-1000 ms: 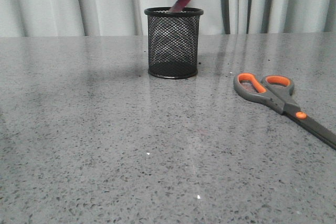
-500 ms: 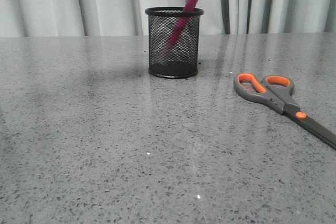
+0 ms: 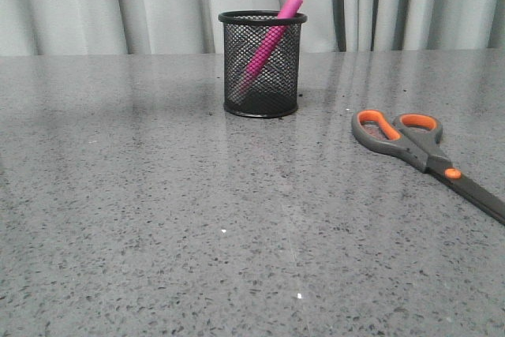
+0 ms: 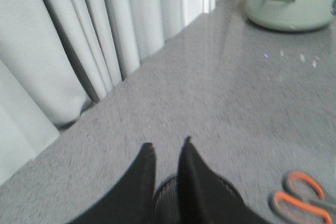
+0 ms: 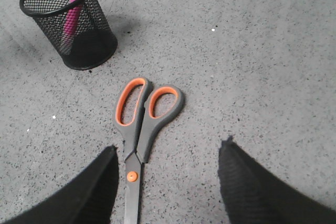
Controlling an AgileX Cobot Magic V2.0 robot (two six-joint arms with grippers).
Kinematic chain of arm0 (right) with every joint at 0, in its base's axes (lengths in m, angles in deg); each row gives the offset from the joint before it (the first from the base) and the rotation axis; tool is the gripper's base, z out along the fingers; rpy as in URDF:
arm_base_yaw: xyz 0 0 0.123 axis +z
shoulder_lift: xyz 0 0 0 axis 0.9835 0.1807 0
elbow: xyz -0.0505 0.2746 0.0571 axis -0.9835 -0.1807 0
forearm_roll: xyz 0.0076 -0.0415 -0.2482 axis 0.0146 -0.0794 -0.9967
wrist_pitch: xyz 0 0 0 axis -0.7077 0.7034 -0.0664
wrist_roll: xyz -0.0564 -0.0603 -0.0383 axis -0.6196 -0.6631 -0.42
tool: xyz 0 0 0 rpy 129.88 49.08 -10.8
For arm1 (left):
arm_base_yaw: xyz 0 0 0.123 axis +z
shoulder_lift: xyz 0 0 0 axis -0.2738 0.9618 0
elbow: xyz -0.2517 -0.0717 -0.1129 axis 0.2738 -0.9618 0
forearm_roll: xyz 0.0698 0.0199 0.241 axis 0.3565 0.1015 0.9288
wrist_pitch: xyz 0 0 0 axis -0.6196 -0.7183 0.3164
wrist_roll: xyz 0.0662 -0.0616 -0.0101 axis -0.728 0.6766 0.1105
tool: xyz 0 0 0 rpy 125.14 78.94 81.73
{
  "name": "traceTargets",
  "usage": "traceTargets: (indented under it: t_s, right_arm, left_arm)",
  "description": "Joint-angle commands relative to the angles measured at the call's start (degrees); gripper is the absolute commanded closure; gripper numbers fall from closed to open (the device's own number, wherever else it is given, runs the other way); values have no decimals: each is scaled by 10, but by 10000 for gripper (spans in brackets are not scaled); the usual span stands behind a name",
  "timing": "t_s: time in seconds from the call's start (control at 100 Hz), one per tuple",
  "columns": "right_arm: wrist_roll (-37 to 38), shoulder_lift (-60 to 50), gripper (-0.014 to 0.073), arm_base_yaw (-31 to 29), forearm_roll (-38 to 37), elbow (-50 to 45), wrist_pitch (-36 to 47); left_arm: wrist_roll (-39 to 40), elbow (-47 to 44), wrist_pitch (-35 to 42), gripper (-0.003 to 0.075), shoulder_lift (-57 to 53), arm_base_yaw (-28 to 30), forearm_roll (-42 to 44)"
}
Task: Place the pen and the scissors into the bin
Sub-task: 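Lower the marker into the cup and open the left gripper, then lower the right gripper onto the scissors handles and close it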
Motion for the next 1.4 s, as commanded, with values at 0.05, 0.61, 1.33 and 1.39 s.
traceTargets:
  t_s: [0.05, 0.61, 1.33, 1.39]
  right_arm:
    - [-7, 3, 213, -2, 10, 22, 24]
    - [-41, 89, 212, 27, 18, 273, -161]
    - [213, 395, 212, 204, -268, 412, -319]
    - [233, 405, 212, 227, -301, 412, -318]
  left_arm:
    - [67, -1, -62, 740, -78, 47, 36]
    - [68, -405, 262, 739, -417, 110, -8]
    - [68, -451, 271, 739, -459, 110, -47]
    - [68, -451, 271, 740, -459, 110, -47]
